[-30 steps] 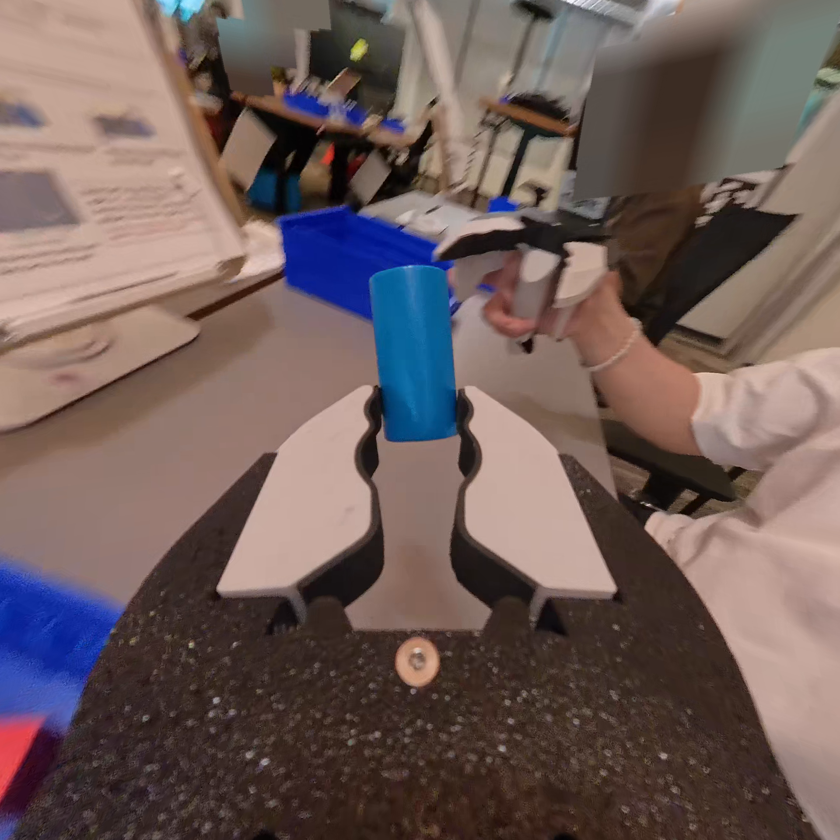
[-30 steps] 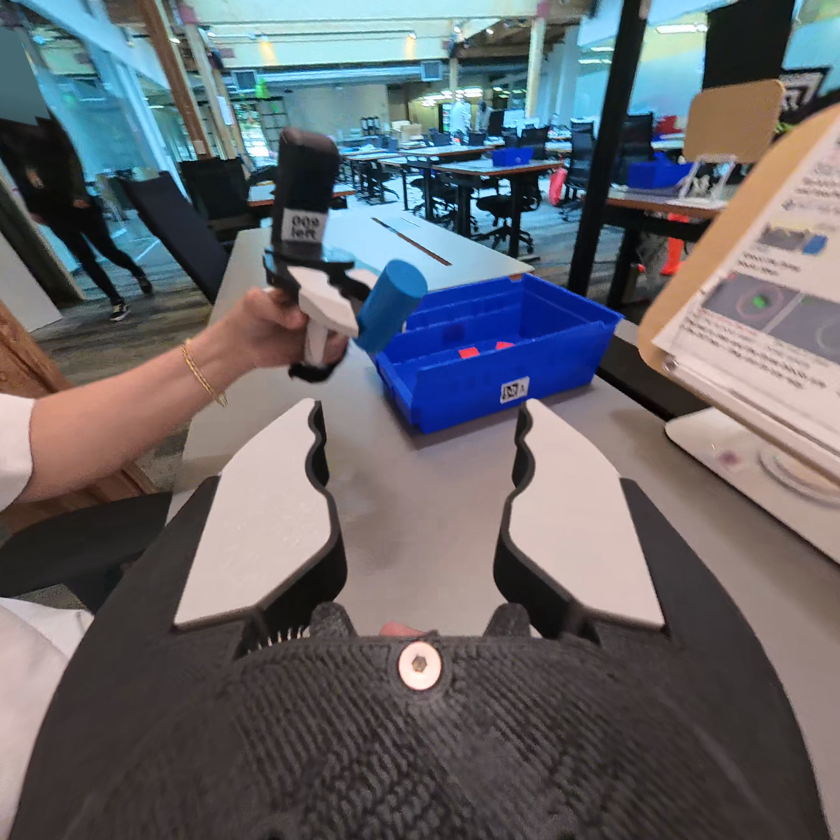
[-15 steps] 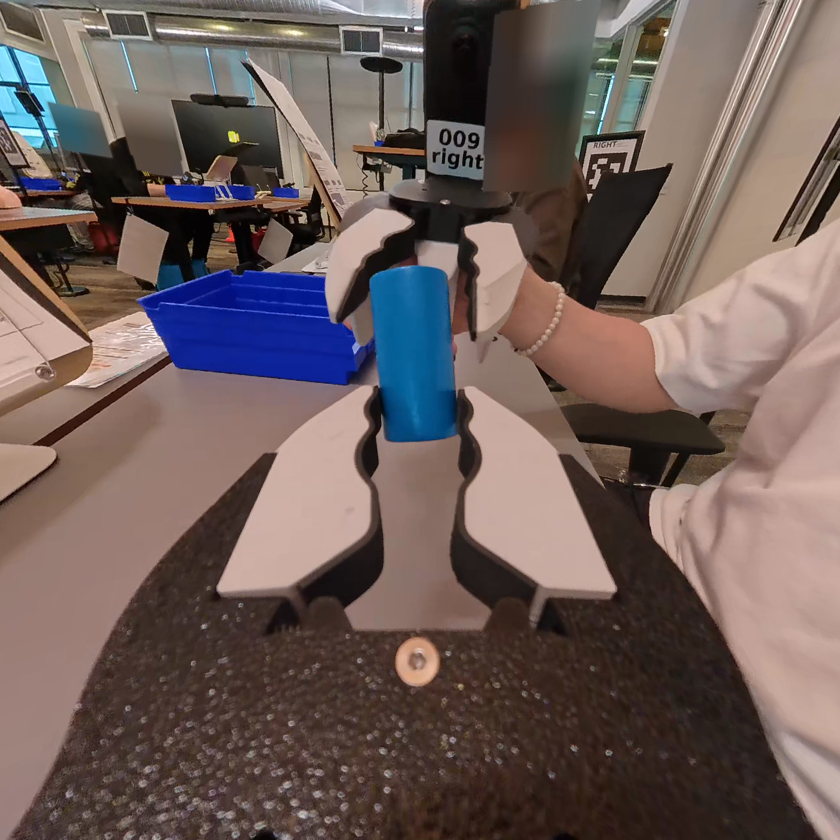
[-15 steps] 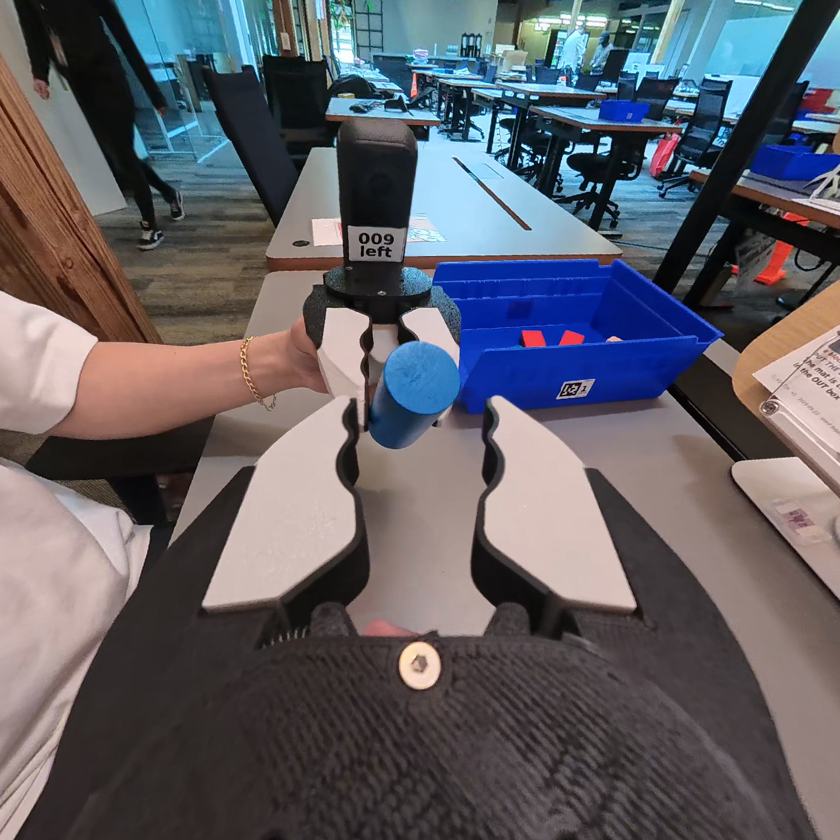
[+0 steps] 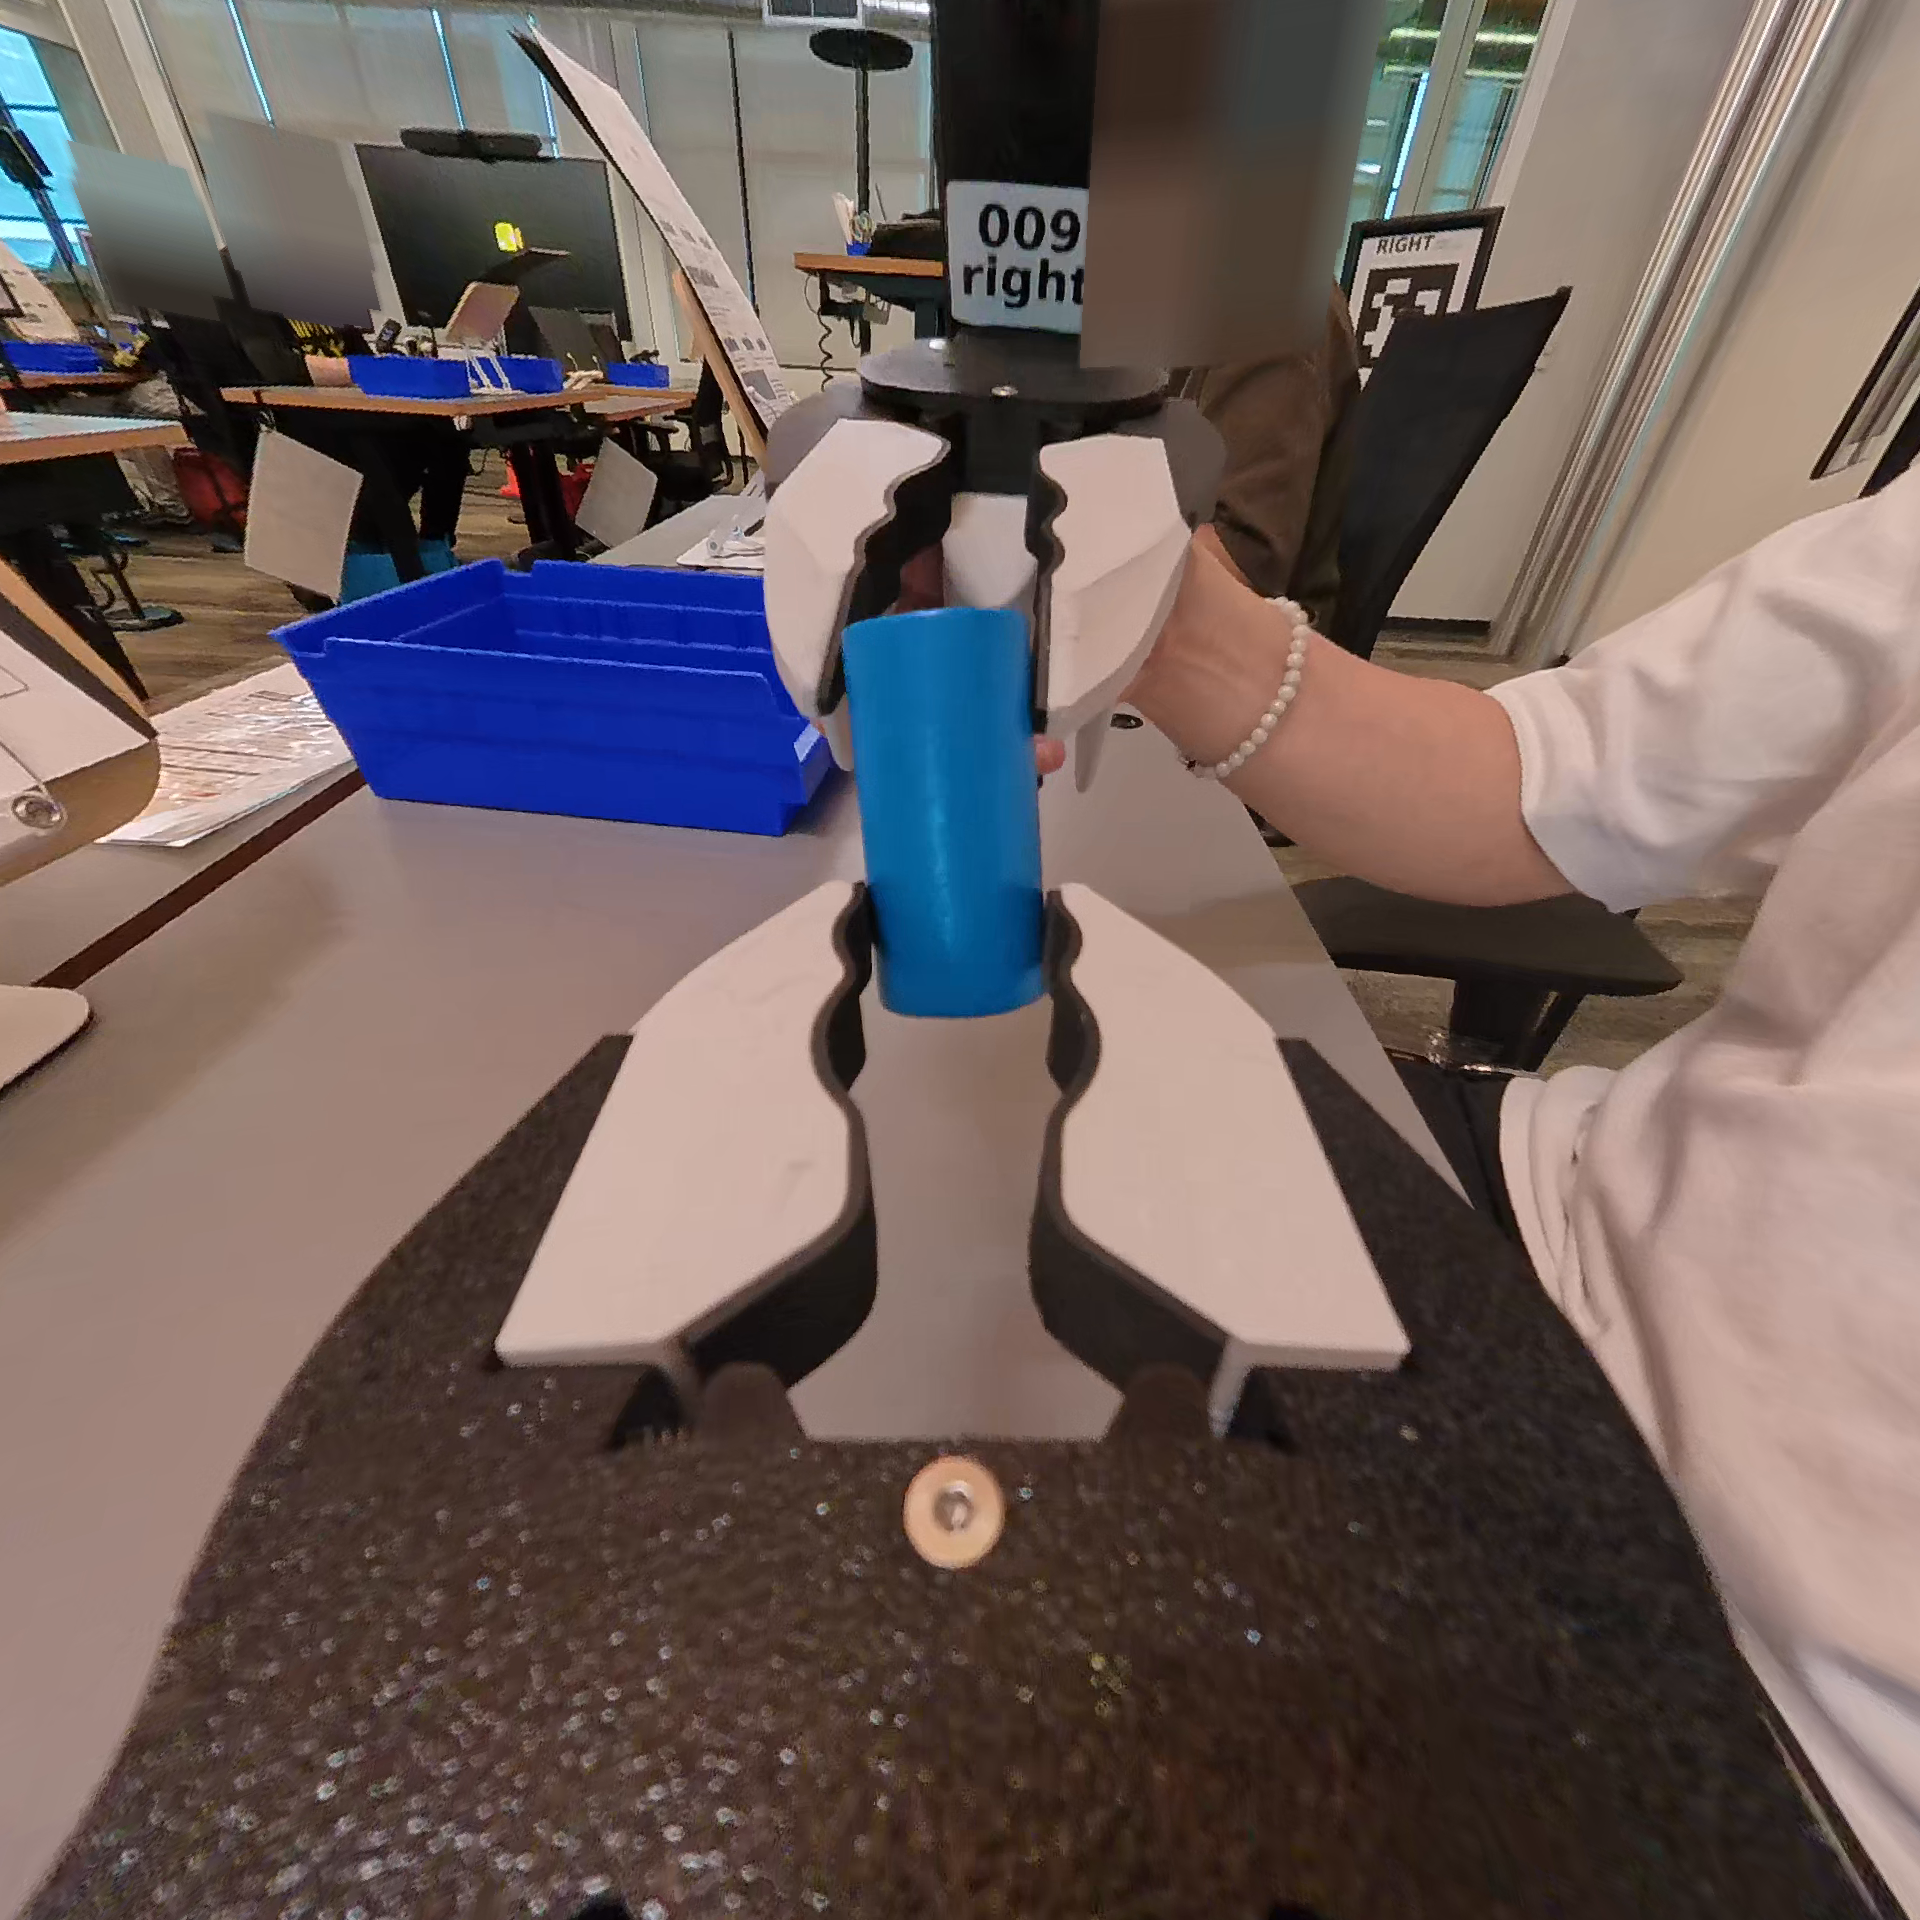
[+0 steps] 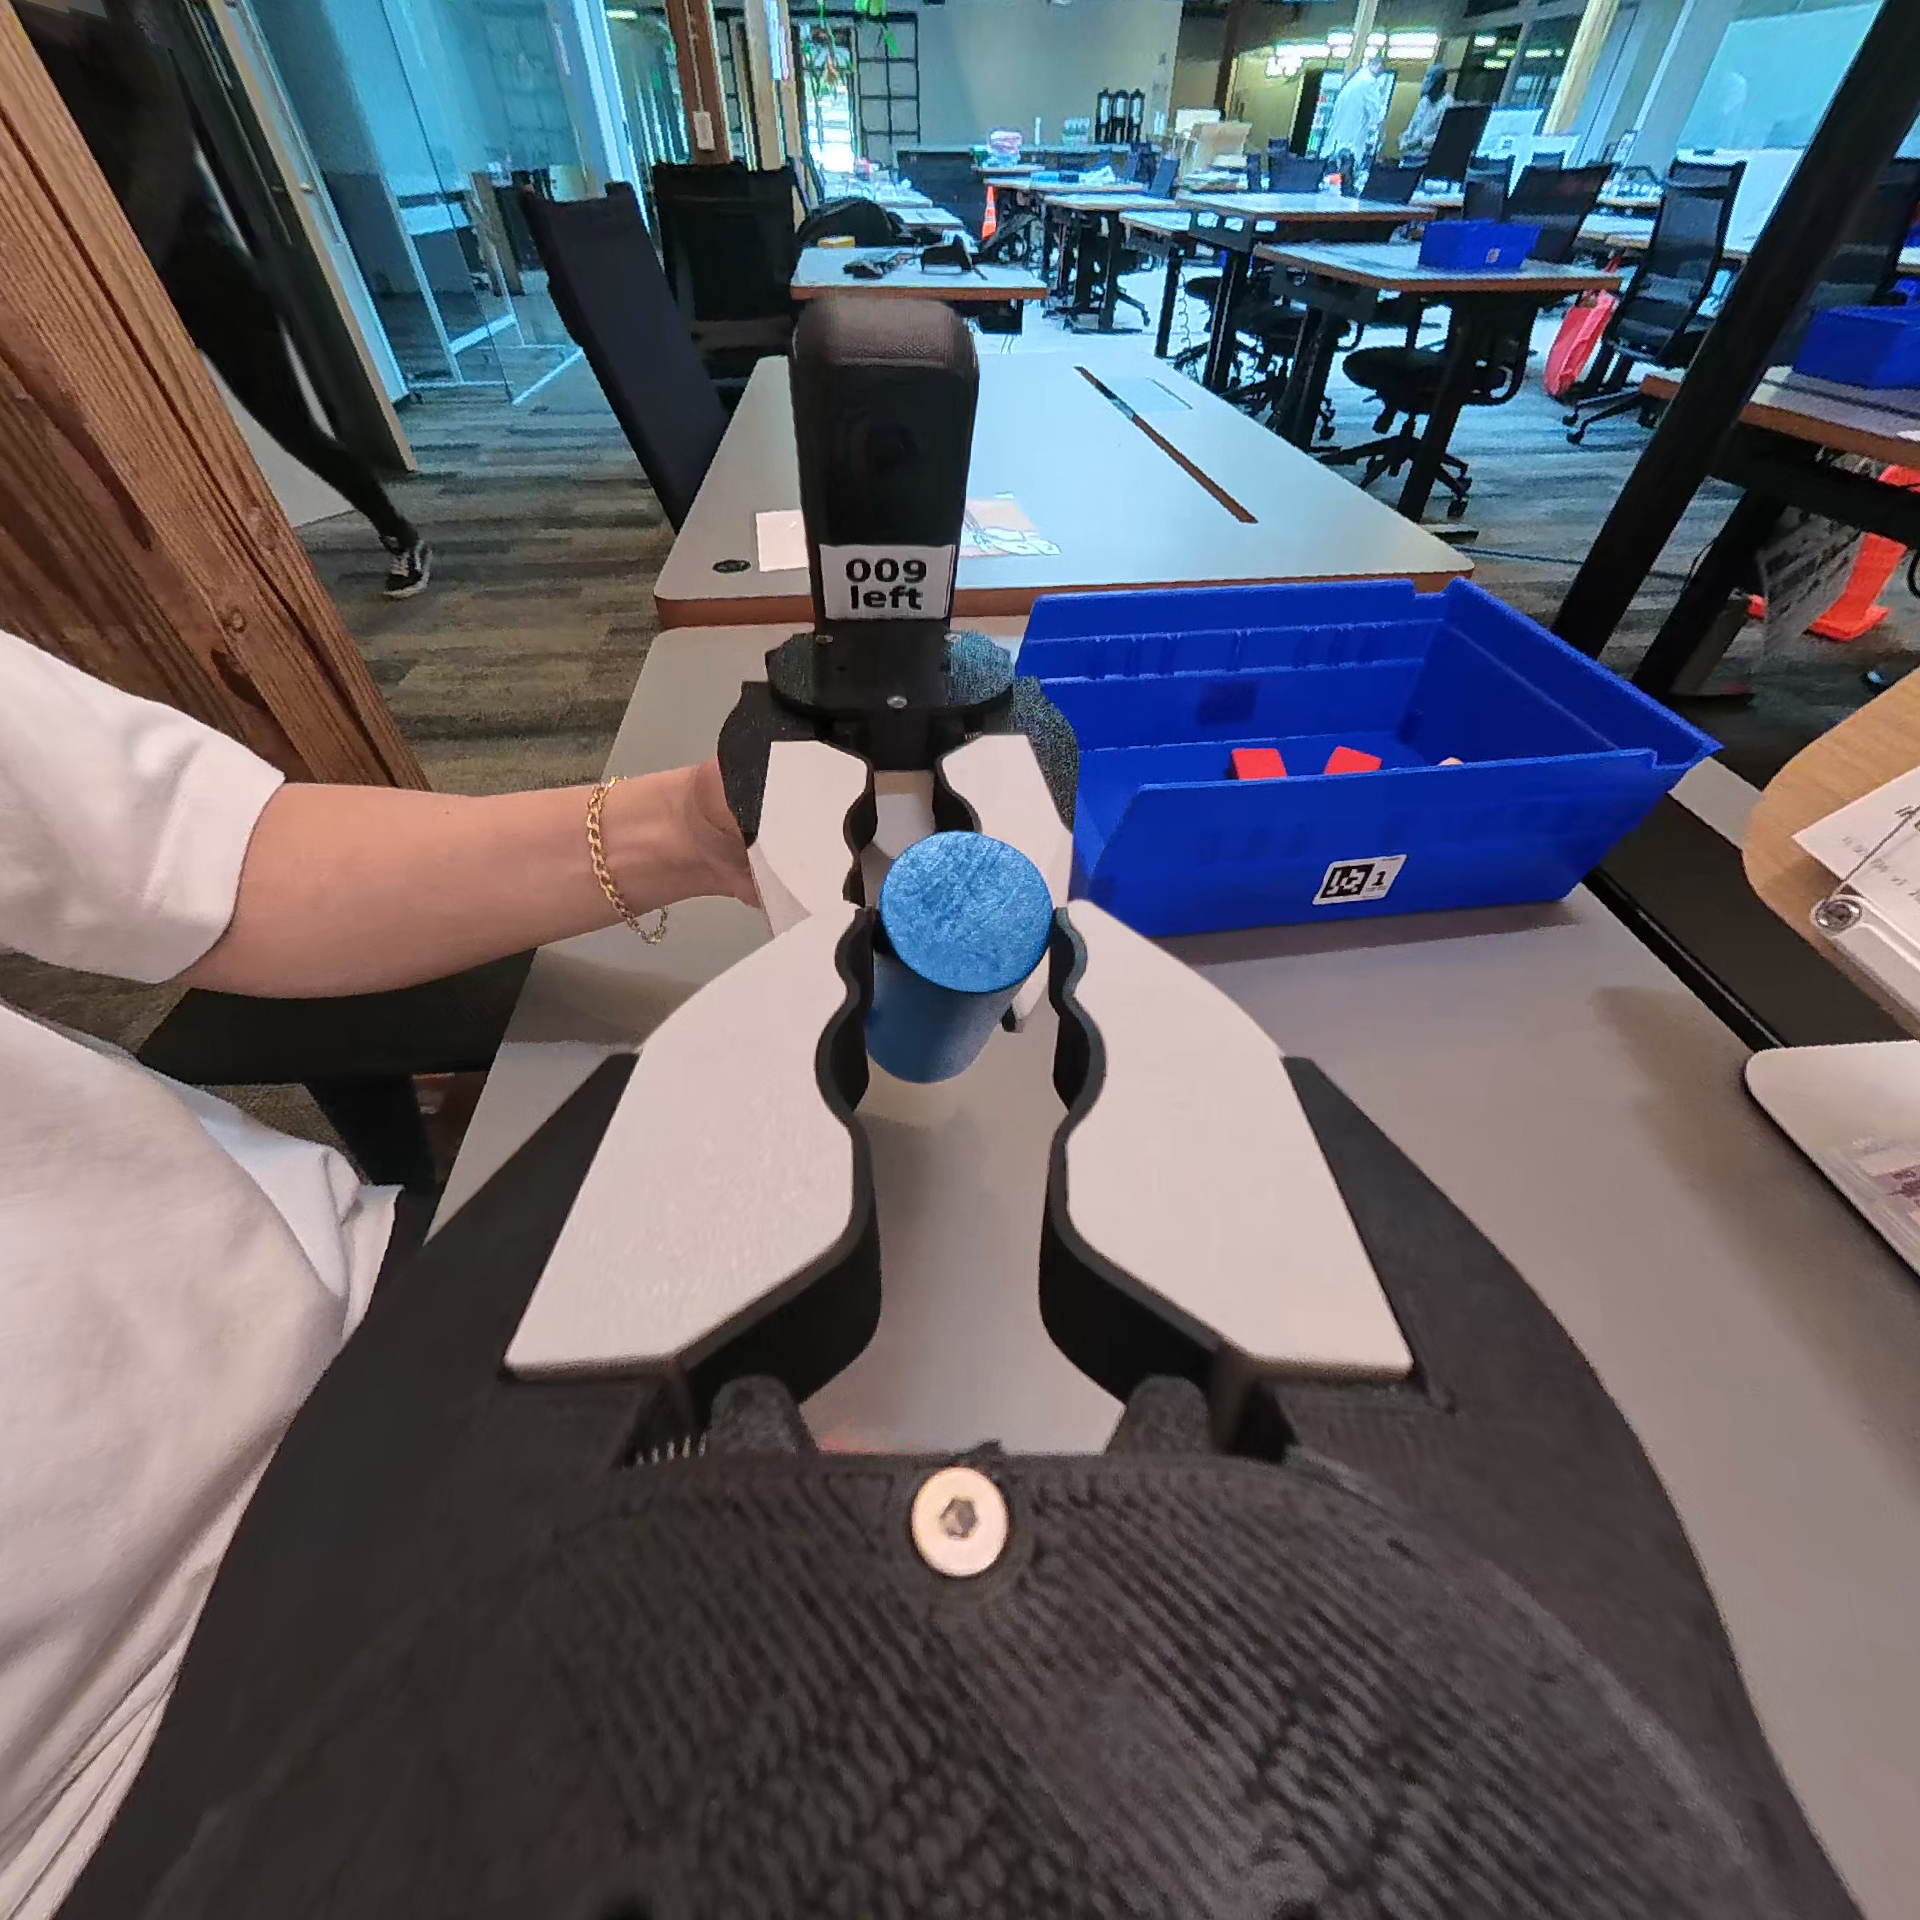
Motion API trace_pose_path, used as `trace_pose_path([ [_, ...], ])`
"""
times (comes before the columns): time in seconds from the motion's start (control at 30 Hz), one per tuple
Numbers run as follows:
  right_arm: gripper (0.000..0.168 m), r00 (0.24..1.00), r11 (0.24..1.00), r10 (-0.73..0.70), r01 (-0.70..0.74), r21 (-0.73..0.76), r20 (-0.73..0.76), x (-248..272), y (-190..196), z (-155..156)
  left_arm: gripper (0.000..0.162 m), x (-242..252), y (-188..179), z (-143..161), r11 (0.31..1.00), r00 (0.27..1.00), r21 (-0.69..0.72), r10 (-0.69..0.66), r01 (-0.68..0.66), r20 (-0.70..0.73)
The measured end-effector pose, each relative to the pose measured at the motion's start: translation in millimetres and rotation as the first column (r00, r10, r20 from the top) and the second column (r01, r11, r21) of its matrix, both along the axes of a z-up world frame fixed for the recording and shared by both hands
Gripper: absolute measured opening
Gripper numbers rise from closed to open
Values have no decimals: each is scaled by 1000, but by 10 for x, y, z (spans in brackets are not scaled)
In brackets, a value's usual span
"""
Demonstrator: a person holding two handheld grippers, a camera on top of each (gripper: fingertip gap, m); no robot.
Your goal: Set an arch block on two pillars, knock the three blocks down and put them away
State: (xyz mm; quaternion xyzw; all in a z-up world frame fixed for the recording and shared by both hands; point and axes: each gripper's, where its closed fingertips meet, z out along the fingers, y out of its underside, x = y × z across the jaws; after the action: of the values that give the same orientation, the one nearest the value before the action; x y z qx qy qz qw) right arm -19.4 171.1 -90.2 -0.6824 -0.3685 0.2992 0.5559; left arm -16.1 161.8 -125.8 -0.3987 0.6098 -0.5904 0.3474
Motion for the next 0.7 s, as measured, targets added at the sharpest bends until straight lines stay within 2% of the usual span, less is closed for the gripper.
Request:
trace_pose_path([
  [0.13, 32, 997, 999, -53, 54, -9, 52, 96, 31, -70, 32, 58, 59, -45, 998, 998, -23, 56, -56, -29],
  [0.2, 32, 984, 989, -142, 144, -14, 110, 295, 115, -136, 58, 88, 191, -41, 988, 989, -62, 139, -142, -42],
  [0.3, 32, 927, 941, -322, 336, -43, 192, 791, 322, -301, 61, 79, 333, -110, 971, 969, -35, 234, -237, -80],
  [0.37, 32, 874, 898, -400, 434, -73, 277, 1155, 428, -518, 61, 74, 361, -183, 963, 957, 10, 268, -269, -109],
  [0.47, 32, 786, 836, -467, 542, -87, 405, 1614, 520, -863, 63, 82, 333, -311, 961, 948, 55, 277, -271, -159],
  [0.7, 32, 711, 743, -560, 658, -122, 426, 1991, 613, -1271, 63, 126, 214, -503, 971, 948, 56, 237, -230, -211],
])
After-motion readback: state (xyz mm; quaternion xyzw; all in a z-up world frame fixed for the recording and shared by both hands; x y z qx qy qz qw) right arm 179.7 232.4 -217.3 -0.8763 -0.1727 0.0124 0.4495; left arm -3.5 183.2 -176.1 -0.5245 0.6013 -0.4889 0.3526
